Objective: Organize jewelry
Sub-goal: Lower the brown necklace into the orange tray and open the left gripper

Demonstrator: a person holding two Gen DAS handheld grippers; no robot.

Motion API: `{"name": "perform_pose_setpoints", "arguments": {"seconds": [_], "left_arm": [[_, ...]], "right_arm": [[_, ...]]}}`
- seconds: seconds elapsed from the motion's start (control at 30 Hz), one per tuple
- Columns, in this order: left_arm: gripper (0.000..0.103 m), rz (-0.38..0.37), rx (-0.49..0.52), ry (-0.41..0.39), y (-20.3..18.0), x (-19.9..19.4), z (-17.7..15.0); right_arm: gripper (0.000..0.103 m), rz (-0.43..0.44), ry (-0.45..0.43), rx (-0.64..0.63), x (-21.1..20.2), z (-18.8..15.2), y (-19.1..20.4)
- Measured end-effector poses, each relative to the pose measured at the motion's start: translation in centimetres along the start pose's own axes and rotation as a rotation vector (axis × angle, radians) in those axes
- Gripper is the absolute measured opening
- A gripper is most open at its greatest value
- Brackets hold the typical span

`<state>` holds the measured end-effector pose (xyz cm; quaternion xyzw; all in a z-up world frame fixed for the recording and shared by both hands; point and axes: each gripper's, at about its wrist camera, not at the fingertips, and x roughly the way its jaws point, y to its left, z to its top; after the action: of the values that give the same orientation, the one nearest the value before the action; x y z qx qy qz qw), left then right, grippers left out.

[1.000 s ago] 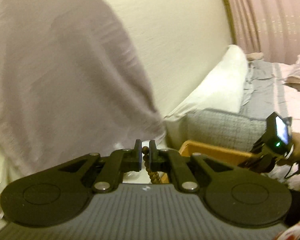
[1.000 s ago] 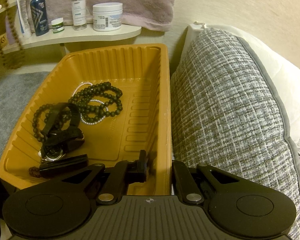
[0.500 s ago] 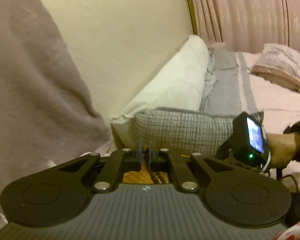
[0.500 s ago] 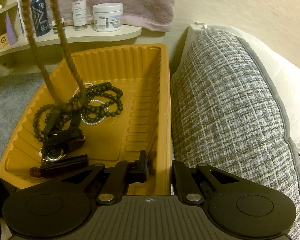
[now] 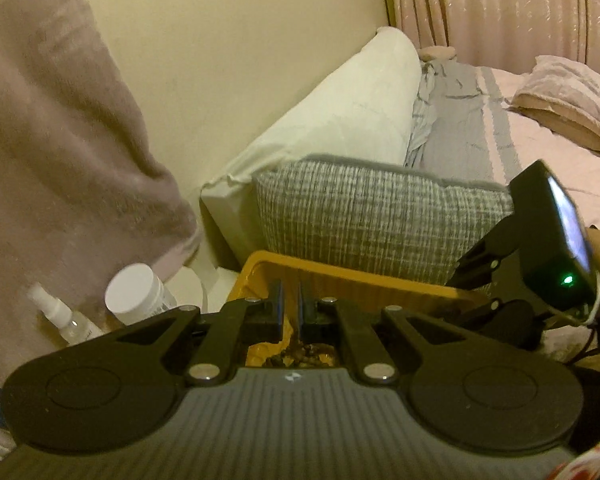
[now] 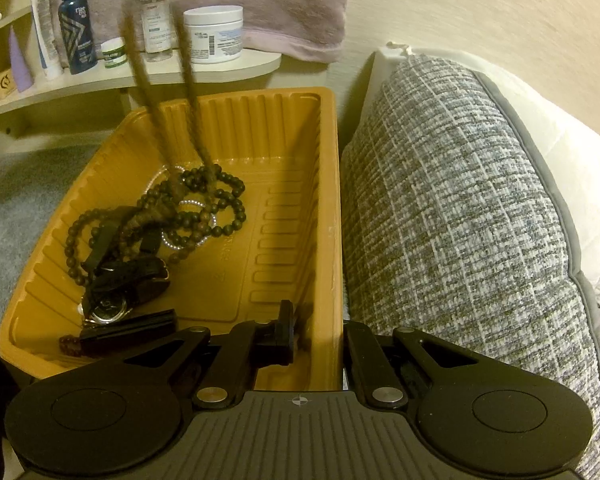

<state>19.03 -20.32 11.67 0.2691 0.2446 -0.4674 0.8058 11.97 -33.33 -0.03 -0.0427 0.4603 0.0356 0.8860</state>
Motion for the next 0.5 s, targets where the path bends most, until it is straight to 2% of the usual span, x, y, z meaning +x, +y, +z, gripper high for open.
{"name": "perform_pose_setpoints", "arguments": {"seconds": [0.27,0.5], "left_arm": [[0.008,0.012,-0.049,0.015,0.8,0.5,-1.2],[0.011,0.065,-0.130,0.015,1.8,-0.4,-3.5]], "right_arm": [[0.007,0.001,0.002,0.005,0.1,-0.1,-0.2],[0.007,0.002,0.002,0.005,0.1,-0.1,-0.2]]}}
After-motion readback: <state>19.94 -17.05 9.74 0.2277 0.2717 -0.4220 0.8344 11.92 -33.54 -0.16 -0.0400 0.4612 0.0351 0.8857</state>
